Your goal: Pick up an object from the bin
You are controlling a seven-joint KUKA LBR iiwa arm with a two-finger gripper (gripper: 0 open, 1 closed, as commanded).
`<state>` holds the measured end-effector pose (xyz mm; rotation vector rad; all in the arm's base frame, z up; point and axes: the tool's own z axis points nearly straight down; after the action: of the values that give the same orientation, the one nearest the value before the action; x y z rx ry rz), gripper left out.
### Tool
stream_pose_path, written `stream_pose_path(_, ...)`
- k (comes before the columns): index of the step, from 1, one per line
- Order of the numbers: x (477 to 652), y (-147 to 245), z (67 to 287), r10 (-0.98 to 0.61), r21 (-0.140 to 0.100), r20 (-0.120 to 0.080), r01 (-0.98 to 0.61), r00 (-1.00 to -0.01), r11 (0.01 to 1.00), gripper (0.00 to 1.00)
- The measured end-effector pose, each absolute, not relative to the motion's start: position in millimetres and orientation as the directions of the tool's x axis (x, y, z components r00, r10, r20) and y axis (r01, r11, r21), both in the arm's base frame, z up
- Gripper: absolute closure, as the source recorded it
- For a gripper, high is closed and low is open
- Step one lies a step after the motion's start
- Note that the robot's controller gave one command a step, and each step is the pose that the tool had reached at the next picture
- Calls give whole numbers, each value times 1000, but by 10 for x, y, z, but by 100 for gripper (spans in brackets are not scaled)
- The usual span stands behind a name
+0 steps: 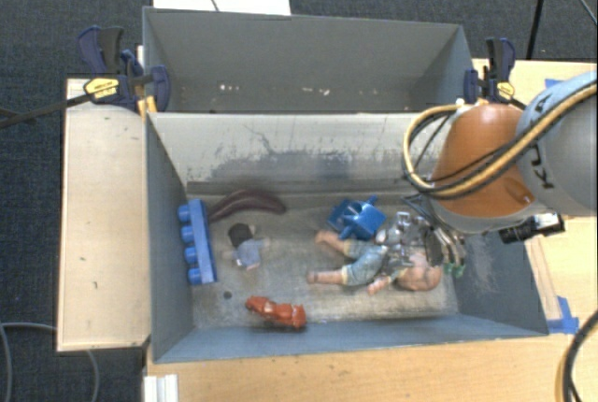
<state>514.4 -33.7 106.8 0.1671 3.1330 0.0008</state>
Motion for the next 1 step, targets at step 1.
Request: stream_pose_path(1,5084,-442,1970,138,0,-1,138,-990,990,100)
